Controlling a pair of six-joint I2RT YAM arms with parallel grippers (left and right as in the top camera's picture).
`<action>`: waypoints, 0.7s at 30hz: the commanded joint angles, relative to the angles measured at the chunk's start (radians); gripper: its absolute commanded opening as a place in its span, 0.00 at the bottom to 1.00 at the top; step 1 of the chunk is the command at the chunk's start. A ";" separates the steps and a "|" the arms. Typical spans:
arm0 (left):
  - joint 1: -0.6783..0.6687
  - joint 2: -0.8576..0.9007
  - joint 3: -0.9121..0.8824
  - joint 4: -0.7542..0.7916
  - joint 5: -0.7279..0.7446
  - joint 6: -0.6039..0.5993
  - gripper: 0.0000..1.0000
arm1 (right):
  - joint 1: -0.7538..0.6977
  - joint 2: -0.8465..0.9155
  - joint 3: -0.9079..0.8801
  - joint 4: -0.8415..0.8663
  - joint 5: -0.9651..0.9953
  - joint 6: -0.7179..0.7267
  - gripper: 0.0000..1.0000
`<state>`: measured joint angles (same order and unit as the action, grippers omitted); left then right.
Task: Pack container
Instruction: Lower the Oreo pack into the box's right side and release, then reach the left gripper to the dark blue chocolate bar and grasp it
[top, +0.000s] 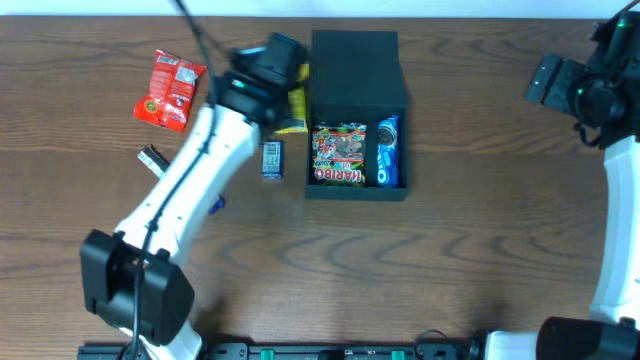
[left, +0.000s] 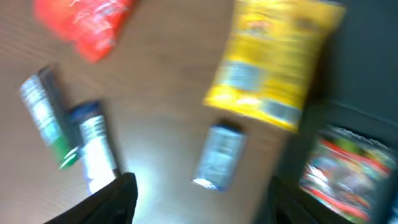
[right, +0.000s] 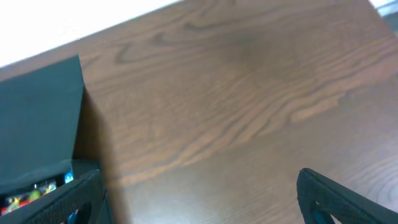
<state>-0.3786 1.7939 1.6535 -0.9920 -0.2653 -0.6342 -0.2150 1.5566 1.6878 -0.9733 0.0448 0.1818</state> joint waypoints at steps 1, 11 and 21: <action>0.104 0.007 0.004 -0.041 -0.039 -0.113 0.68 | -0.008 -0.008 0.014 0.033 0.000 -0.008 0.99; 0.179 0.018 -0.106 -0.054 0.002 -0.272 0.72 | -0.008 0.063 0.014 0.218 0.005 -0.012 0.99; 0.177 0.018 -0.375 0.061 0.126 -0.502 0.72 | -0.008 0.131 0.014 0.320 0.004 -0.012 0.99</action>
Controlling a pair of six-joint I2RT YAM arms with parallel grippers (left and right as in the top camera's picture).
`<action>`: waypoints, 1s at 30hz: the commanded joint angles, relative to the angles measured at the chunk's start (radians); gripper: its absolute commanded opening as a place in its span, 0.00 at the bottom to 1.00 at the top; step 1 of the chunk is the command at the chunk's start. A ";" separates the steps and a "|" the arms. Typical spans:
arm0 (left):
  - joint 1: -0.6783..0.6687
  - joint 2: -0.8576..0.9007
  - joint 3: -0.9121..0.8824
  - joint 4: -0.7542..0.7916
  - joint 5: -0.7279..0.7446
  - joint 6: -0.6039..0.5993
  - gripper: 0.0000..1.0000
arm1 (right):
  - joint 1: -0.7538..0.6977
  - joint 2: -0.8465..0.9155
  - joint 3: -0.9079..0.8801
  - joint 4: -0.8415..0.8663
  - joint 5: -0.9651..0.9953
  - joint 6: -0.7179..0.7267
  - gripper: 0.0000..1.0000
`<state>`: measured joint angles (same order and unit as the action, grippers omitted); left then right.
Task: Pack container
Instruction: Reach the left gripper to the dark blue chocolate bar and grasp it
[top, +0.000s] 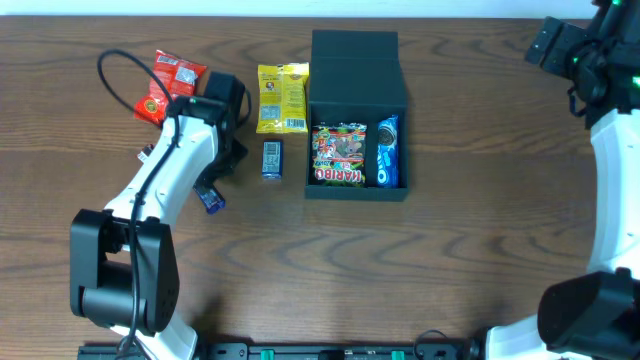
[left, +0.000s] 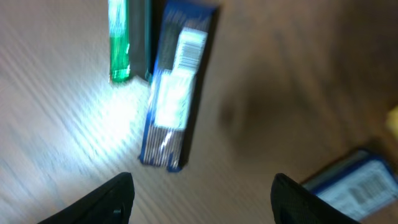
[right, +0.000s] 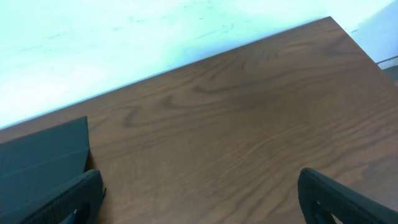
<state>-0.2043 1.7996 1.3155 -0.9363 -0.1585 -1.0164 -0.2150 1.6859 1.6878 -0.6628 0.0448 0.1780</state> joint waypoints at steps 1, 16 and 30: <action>0.003 0.012 -0.057 0.017 0.017 -0.142 0.72 | -0.008 0.002 0.014 0.014 0.004 -0.008 0.99; 0.075 0.012 -0.199 0.211 -0.053 -0.013 0.75 | -0.006 0.002 0.014 0.021 -0.099 -0.008 0.99; 0.101 0.035 -0.251 0.351 0.019 0.084 0.74 | 0.010 0.002 0.014 -0.003 -0.109 -0.007 0.99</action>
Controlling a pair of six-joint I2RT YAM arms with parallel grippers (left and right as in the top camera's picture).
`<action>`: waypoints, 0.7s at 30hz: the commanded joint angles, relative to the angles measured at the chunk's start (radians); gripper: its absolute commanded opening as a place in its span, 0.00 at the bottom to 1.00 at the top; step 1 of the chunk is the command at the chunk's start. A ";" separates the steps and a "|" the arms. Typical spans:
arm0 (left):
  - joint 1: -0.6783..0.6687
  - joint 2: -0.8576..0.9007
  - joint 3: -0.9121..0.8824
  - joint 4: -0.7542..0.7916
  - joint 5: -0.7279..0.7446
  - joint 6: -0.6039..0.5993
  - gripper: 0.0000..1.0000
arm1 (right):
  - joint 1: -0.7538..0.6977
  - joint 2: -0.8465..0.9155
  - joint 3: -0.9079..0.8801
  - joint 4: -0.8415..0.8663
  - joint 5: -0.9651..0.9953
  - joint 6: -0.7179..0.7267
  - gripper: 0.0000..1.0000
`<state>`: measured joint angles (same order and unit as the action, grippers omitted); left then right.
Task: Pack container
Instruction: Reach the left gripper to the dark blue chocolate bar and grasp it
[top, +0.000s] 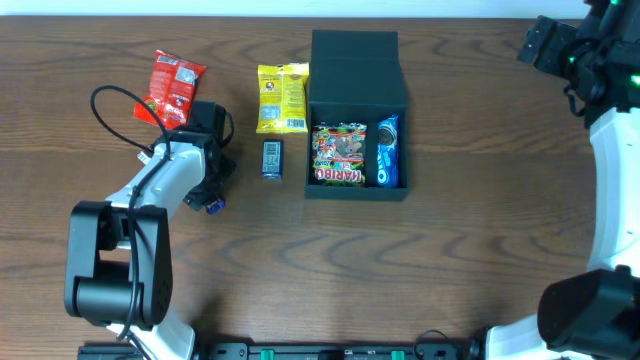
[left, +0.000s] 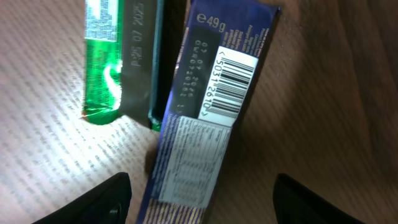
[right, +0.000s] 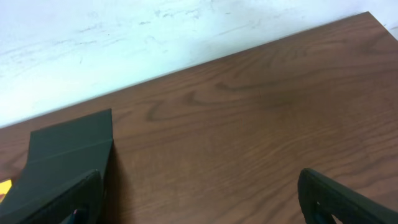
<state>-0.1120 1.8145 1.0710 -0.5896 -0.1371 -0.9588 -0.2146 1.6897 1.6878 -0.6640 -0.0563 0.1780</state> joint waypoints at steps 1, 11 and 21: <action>0.011 0.024 -0.006 0.013 -0.002 0.043 0.74 | 0.011 -0.002 0.014 -0.003 -0.008 -0.007 0.99; 0.015 0.052 -0.006 0.026 0.027 0.063 0.62 | 0.013 -0.002 0.014 -0.026 -0.008 -0.007 0.99; 0.015 0.052 -0.006 0.025 0.034 0.092 0.41 | 0.013 -0.002 0.014 -0.028 -0.009 0.001 0.99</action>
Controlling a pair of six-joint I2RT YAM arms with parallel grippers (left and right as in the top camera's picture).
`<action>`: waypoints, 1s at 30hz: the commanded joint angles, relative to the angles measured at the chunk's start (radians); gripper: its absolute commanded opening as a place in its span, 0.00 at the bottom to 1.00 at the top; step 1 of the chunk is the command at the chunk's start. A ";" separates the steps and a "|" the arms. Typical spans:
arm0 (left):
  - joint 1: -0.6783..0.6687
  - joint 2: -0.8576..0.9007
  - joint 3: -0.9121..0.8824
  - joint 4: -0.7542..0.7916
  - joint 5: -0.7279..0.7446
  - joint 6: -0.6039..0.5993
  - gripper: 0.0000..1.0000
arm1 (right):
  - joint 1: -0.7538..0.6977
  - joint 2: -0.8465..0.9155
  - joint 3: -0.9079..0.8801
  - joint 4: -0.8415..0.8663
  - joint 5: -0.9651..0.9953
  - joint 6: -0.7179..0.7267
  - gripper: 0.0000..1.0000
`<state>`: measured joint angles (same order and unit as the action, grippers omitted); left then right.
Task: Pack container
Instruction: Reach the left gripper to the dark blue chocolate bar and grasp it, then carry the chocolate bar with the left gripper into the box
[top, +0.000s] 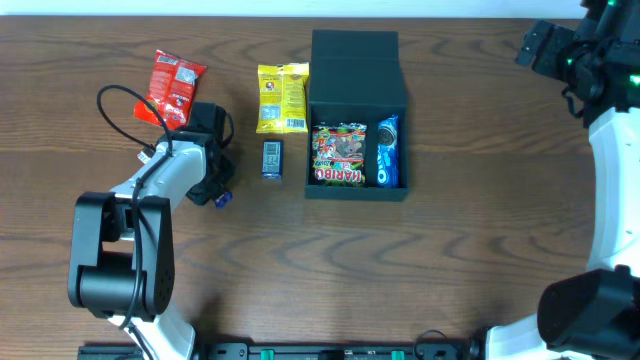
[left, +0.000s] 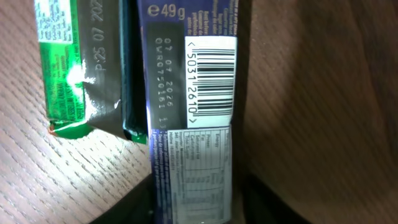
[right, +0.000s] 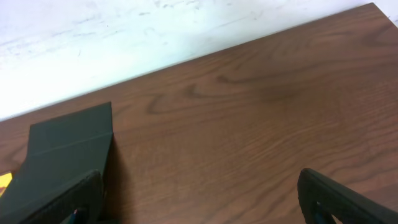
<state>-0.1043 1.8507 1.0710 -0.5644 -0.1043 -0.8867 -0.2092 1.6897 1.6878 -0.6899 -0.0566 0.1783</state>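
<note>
A black box (top: 358, 62) with its lid folded back holds a Haribo bag (top: 338, 155) and an Oreo pack (top: 387, 152). My left gripper (left: 196, 211) is down on the table left of the box, its fingers pressed against both long sides of a blue snack bar (left: 193, 118). A green bar (left: 68, 62) lies right beside it. From overhead, only the blue bar's tip (top: 222, 198) shows past the left gripper (top: 210, 188). My right gripper (right: 199, 214) hangs open and empty, high at the far right (top: 548, 48).
A yellow snack bag (top: 282, 98) and a small grey-blue pack (top: 271, 159) lie just left of the box. A red bag (top: 172, 88) sits further left. The box's lid (right: 62, 149) shows in the right wrist view, with the table's far edge behind.
The left gripper's fingers, wide apart over the blue bar before, now press its two sides, and the bar lies straight between them. The right arm has barely moved.
The left gripper was open near the yellow bag beside the box. It then stood open above the blue and green bars at the left, then lower over the blue bar, and is now shut on it. The right arm went to the far right corner and stayed.
</note>
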 joint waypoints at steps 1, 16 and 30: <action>0.007 0.016 -0.006 -0.001 0.002 0.022 0.40 | 0.008 -0.002 0.014 -0.002 -0.008 0.002 0.99; 0.005 0.015 0.127 -0.031 0.009 0.212 0.28 | 0.008 -0.002 0.014 0.000 -0.008 0.008 0.99; -0.237 0.015 0.461 -0.097 0.001 0.465 0.24 | 0.007 -0.003 0.014 0.002 -0.008 0.008 0.99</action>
<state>-0.2649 1.8591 1.4876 -0.6796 -0.0967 -0.5030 -0.2092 1.6897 1.6878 -0.6884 -0.0566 0.1787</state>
